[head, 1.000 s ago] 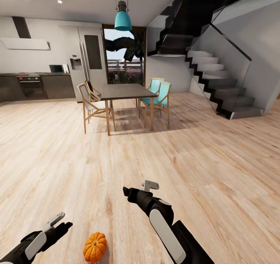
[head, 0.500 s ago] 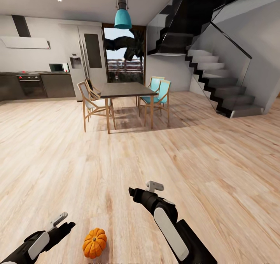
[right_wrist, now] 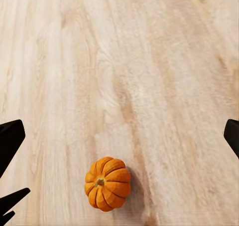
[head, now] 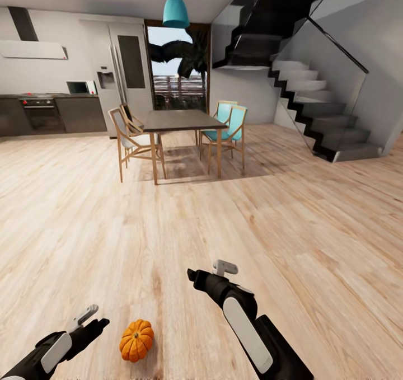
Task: Place each of the two pumpkins and all three candles from the living room inside a cabinet in the living room (use any cabinet), then make sure every cabinet is closed, and position the cauldron so it is next to a table in the living room.
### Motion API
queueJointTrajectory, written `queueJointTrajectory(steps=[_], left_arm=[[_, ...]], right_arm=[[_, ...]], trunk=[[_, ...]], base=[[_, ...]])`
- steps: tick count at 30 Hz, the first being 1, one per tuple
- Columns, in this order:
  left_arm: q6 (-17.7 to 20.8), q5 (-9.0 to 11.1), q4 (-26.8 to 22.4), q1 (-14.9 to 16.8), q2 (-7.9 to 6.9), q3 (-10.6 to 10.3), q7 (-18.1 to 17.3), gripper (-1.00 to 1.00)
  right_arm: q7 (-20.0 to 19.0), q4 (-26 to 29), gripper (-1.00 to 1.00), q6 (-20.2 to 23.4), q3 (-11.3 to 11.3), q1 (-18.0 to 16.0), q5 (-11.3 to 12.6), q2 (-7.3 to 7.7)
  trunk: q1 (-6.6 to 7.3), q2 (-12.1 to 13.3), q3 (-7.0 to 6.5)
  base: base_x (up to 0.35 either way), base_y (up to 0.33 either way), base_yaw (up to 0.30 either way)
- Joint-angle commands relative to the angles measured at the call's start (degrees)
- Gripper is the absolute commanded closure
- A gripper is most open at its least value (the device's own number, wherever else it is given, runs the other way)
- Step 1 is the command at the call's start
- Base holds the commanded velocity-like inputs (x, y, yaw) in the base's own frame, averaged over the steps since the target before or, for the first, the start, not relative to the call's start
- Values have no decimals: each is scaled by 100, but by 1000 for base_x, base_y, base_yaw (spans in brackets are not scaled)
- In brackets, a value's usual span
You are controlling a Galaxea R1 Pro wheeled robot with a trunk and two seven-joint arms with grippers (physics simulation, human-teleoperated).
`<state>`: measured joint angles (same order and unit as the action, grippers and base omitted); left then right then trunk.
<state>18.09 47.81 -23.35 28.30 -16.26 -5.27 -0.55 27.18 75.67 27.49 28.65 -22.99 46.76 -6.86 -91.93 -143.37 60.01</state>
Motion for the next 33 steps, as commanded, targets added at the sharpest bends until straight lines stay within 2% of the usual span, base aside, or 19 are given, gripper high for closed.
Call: queueJointTrajectory(steps=[1,8,20,24,25,26,28,30,33], left_arm=[[2,0,-1,0,0,0,1,-100],[6,14,-3,0,2,-6,-14,-100],[14,8,-3,0,53,-22,-71,-100],[91,5,3,0,21,-18,-536,-100],[163,2,2,2,4,-15,-741,-100],[296,5,-6,8,-28,-5,-970,-100],[653,26,-31,56,-98,23,-1389,-100],[758,58,-34,74,-99,36,-1528,-100],[781,70,-46,83,-81,49,-1580,-100]], right_arm=[[1,0,-100,1,-3,-1,0,0],[1,-7,-100,2,-9,-3,0,-48],[-49,40,-100,19,-15,-4,40,9],[-86,181,-100,89,-17,7,74,131],[-130,276,-100,119,-17,25,94,184],[-234,391,-100,140,-17,45,127,230],[-728,685,-100,194,-13,86,250,307],[-1059,780,-100,234,-10,100,289,325],[-1203,817,-100,245,-9,108,304,332]], trunk=[[-2,-2,23],[-20,-11,178],[-51,-27,444],[-62,-33,532],[-64,-34,555],[-67,-35,577],[-72,-38,621],[-77,-41,665],[-85,-45,732]], base=[[0,0,0],[0,0,0],[0,0,0],[0,0,0],[0,0,0],[0,0,0],[0,0,0],[0,0,0],[0,0,0]])
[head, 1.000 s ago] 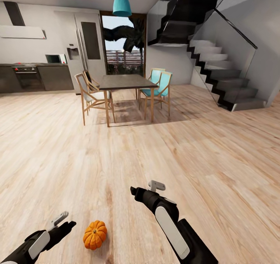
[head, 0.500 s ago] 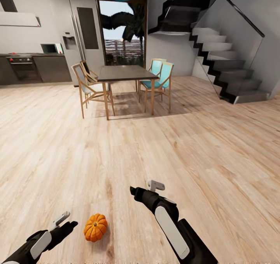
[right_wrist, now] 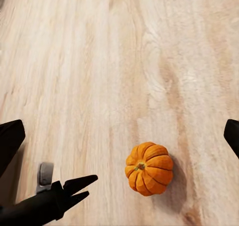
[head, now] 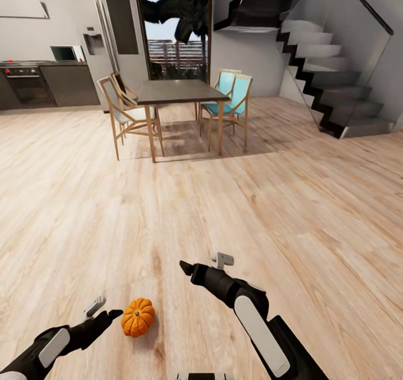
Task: Place each of the two pumpkins and all three candles from the living room inside a cabinet in the living room (use any cabinet), then make sure every cabinet is closed, and position the cauldron so it is next to a table in the living room.
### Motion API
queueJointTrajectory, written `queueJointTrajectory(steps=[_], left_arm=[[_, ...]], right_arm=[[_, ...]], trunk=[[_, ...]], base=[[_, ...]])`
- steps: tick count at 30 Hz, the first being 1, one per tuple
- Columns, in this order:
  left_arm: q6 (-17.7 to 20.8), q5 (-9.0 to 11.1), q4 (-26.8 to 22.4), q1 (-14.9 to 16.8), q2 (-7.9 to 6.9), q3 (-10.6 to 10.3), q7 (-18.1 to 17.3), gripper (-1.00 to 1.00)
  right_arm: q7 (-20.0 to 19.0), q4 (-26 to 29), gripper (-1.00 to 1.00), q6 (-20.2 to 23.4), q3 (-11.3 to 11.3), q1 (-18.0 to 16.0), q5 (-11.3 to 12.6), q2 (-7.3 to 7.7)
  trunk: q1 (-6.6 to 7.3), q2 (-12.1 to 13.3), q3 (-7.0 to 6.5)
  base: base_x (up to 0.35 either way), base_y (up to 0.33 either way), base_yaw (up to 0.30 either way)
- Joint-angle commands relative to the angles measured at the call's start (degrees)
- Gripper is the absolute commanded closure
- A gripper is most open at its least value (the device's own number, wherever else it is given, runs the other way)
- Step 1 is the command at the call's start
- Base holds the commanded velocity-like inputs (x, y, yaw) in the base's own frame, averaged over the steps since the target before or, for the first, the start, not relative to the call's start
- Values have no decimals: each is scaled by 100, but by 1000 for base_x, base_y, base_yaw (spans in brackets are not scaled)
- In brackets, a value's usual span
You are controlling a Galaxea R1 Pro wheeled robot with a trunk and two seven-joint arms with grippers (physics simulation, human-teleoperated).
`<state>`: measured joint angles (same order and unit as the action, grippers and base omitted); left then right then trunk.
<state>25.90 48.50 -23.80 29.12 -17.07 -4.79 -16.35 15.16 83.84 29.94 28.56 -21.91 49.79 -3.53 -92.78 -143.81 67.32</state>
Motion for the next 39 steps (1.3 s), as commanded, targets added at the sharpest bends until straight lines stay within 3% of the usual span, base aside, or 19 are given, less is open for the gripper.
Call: queueJointTrajectory(steps=[1,8,16,20,23,26,30,35,39], left_arm=[[-1,2,-11,1,4,2,-3,-100],[-11,2,-44,6,-11,18,-9,-100],[-219,3,-45,6,2,22,-9,-100],[-271,4,-46,6,2,22,-9,-100],[-284,5,-46,6,2,22,-9,-100],[-286,9,-46,6,2,31,-9,-100],[-287,4,-46,6,2,205,-9,-100],[-279,2,-46,6,2,385,-16,-100],[-280,3,-46,6,2,396,-17,-100]], right_arm=[[-15,4,-100,-4,0,1,-1,1],[-41,5,-100,-17,-12,2,-4,5],[-70,137,-100,9,-568,-22,20,11],[-688,334,-100,74,-919,115,51,85],[-1896,372,-100,106,-1167,199,49,297],[-2576,371,-100,103,-1317,235,48,400],[-2898,336,-100,108,-1706,331,181,434],[-3165,280,-100,116,-2392,521,360,444],[-3825,187,-100,122,-2790,627,381,442]], trunk=[[-2,-2,23],[-20,-11,178],[-41,-22,355],[-51,-27,444],[-59,-31,510],[-67,-35,577],[-77,-40,665],[-90,-47,776],[-100,-53,865]], base=[[0,0,0],[0,0,0],[0,0,0],[0,0,0],[0,0,0],[0,0,0],[0,0,0],[0,0,0],[0,0,0]])
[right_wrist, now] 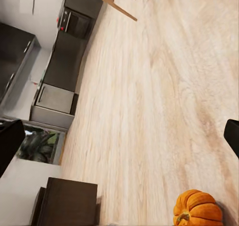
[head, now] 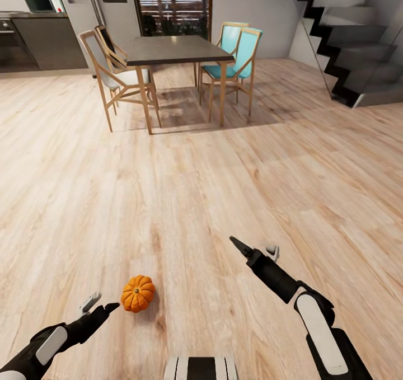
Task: Place each of the two pumpkins and all three candles from the living room inside a cabinet in the living room (use any cabinet), then make sure every cabinet is closed, and position the cauldron so it is next to a table in the living room.
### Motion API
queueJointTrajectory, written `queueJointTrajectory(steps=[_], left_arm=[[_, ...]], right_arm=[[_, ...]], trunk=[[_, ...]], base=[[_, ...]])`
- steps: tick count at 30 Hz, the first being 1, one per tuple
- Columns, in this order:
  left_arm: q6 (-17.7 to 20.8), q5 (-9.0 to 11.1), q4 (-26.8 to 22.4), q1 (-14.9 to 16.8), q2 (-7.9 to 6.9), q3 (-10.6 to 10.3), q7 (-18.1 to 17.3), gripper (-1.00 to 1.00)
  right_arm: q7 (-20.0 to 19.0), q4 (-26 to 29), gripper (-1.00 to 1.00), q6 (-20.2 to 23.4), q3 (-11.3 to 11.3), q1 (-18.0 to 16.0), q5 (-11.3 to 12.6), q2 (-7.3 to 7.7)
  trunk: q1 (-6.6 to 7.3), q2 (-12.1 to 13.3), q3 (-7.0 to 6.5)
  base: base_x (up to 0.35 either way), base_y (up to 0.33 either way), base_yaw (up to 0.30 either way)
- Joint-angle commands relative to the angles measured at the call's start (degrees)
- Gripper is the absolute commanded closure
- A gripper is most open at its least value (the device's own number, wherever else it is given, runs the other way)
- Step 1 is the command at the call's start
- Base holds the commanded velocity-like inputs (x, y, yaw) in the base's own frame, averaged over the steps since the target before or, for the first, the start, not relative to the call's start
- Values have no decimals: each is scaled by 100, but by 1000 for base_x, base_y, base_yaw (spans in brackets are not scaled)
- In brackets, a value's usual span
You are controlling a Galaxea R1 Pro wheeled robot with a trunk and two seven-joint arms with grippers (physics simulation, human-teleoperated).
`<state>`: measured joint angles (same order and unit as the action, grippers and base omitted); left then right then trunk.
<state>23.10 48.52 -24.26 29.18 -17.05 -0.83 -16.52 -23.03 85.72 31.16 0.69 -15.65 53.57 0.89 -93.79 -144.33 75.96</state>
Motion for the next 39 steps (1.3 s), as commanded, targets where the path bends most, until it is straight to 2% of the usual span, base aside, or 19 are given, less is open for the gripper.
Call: queueJointTrajectory(steps=[1,5,7,9,13,39], left_arm=[[-3,0,0,0,0,2,0,-100],[-6,6,0,0,0,33,0,-100],[0,7,4,0,0,144,0,-100],[10,8,7,0,0,343,-3,-100],[33,6,7,0,-2,469,-18,-100],[40,-5,9,0,-26,496,-7,-100]], right_arm=[[-251,-126,-100,1,-96,25,3,-1],[-565,-345,-100,-4,-203,49,8,-7],[-593,-366,-100,-4,-212,52,11,-12],[-597,-381,-100,-4,-216,53,7,-22],[-585,-388,-100,-8,-214,53,4,-40],[-563,-399,-100,-31,-183,53,-30,-71]], trunk=[[-2,-2,23],[-13,-7,111],[-15,-8,134],[-15,-8,134],[-15,-8,134],[-15,-8,134]], base=[[0,0,0],[0,0,0],[0,0,0],[0,0,0],[0,0,0],[51,-26,0]])
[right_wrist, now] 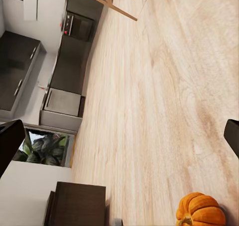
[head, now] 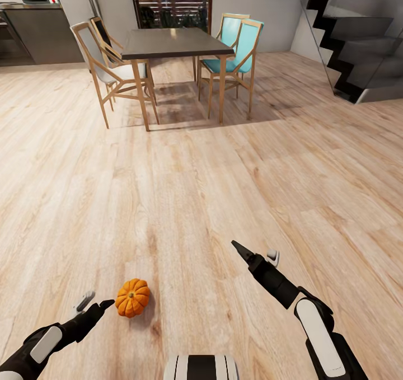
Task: Place each of the two pumpkins and all three candles from the living room inside a cabinet in the living room (use any cabinet), then make sure every cabinet is closed, and position the cauldron so it is next to a table in the living room.
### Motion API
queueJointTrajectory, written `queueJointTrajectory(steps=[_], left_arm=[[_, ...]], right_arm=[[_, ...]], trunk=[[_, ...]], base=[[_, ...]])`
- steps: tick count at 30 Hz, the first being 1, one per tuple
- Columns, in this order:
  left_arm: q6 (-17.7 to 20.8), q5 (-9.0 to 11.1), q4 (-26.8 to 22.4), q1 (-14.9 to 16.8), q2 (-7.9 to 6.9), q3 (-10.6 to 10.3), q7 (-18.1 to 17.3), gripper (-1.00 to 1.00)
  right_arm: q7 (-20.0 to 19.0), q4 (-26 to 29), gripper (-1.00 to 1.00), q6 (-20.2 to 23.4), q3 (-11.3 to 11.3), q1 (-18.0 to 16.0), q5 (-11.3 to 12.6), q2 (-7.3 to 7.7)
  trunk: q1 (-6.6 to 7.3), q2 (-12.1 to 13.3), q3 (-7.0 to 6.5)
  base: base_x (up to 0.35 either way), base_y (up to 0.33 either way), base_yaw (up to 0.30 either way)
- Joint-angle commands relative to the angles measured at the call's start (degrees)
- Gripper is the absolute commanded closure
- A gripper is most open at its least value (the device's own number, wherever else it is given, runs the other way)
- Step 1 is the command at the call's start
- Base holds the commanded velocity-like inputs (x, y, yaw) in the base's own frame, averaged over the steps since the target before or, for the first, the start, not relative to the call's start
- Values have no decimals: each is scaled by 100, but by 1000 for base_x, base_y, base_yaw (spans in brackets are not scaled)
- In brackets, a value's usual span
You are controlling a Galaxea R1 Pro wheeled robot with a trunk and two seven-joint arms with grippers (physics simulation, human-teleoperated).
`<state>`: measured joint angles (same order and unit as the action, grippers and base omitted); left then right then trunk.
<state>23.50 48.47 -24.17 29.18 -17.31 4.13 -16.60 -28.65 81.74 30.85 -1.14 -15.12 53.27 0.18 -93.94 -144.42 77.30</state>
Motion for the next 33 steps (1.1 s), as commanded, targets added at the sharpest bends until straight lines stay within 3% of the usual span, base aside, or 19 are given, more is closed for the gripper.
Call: queueJointTrajectory(steps=[1,22,33], left_arm=[[2,-1,0,0,0,0,6,-100],[10,-2,0,0,-3,0,12,-100],[-10,3,0,0,-8,0,-4,-100]], right_arm=[[0,0,-100,0,0,0,0,0],[8,-83,-100,-14,18,0,-14,-9],[16,-88,-100,-18,26,0,-18,-17]], trunk=[[0,0,0],[0,0,0],[0,0,0]], base=[[17,-1,0],[20,0,0],[189,0,0]])
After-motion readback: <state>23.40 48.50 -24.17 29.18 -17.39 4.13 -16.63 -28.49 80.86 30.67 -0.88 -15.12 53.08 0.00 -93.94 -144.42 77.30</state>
